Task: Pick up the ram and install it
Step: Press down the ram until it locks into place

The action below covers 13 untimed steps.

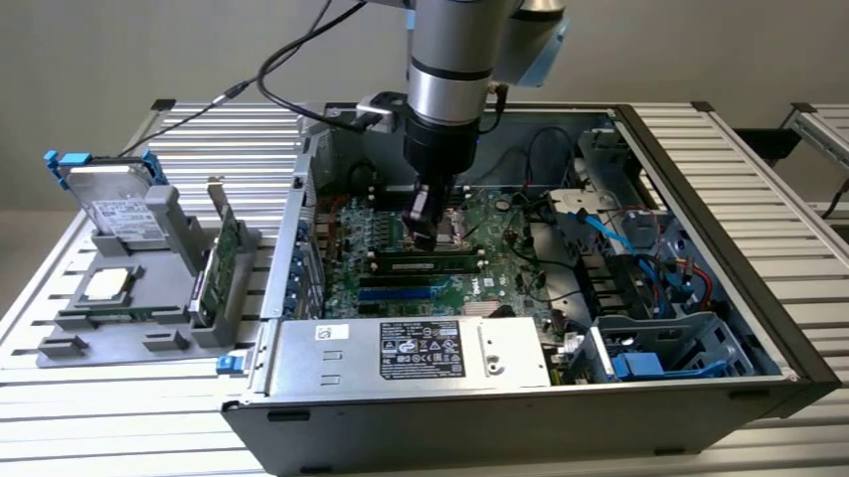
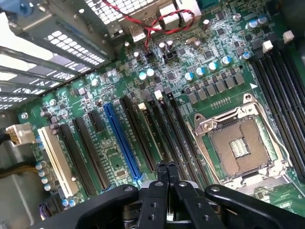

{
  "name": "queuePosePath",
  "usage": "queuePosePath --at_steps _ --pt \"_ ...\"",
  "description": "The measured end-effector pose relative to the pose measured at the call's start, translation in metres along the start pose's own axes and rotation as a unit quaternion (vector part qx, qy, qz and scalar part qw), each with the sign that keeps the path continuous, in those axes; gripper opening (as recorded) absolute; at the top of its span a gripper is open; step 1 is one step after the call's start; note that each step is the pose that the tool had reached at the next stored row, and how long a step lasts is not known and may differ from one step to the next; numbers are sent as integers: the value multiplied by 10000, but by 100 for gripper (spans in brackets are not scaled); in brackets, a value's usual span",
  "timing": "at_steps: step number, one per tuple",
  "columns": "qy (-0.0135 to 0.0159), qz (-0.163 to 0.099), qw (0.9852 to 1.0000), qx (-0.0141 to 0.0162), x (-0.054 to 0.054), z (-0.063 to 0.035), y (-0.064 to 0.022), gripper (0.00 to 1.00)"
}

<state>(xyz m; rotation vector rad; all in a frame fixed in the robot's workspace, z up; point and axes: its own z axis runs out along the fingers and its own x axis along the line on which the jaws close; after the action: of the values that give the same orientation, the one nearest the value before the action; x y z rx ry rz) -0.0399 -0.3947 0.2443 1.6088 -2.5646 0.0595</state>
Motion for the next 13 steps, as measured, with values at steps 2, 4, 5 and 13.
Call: queuePosePath --at_steps 2,4,5,13 --pt "-4 144 9999 -17 0 0 0 10" --pt "-8 290 9996 -34 0 0 0 10" --pt "-10 360 9993 -42 0 0 0 10" --pt "-58 886 9960 -42 0 0 0 10"
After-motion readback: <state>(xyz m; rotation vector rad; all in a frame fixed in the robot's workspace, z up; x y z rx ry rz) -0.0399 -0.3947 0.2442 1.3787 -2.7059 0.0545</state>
